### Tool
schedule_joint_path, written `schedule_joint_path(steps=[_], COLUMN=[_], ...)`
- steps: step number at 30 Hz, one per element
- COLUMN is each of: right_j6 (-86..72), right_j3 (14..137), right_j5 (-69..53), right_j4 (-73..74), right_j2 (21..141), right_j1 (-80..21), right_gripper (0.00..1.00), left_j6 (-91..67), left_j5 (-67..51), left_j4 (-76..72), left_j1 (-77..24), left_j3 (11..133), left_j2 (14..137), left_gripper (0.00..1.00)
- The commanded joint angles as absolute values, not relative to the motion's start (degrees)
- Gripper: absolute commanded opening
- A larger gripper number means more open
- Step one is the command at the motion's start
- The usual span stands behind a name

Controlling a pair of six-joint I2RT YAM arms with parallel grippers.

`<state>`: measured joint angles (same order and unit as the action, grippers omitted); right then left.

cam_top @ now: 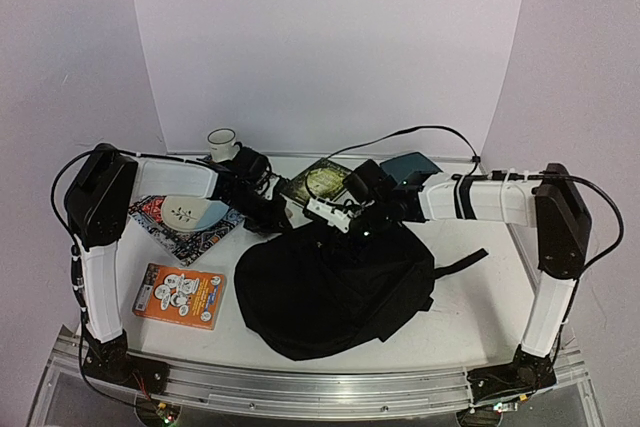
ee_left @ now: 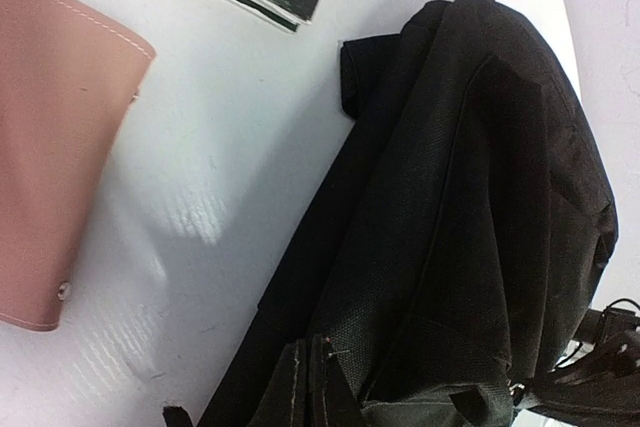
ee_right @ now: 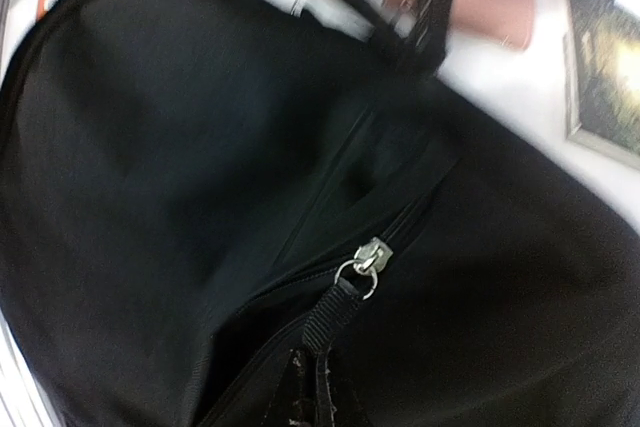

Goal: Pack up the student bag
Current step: Zip the lower front pocket of the student bag.

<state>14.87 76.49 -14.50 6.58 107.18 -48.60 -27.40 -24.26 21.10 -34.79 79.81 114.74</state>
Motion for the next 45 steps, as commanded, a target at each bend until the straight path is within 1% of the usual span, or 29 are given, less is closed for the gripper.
schedule_joint_path(steps=[1,8,20,30,38,45], right_j6=[10.61,6.29,-2.26,-11.25,-19.74,-24.13], right_j3=[72.43,66.17,54.39,49.17,43.45,42.56], right_j5=[-11.82,-9.46,-7.55,-6.9,-7.43,-5.0], right_j4=[12.2,12.73,12.91,10.93,11.16,11.28], right_j2=[103.05,97.86,88.43,87.81,84.38,82.97], right_j1=[-51.03,-53.41,-53.86,-54.42,-54.63,-54.62], right_gripper=[0.0,0.0,0.0,0.0,0.0,0.0], left_j6=[-28.51,-29.0,-31.56,-34.15,-35.79,-35.25], left_j5=[-19.47,-18.91,-19.86,-18.47,-17.19,-14.97], left_j4=[21.3,21.04,19.3,17.84,16.06,15.34], left_j1=[-31.87,-29.52,-26.35,-25.02,-23.35,-23.34], left_j3=[81.37,80.75,80.11,78.62,77.42,75.39], left_j2=[112.32,112.14,112.24,112.31,112.98,112.15], left_gripper=[0.0,0.0,0.0,0.0,0.0,0.0])
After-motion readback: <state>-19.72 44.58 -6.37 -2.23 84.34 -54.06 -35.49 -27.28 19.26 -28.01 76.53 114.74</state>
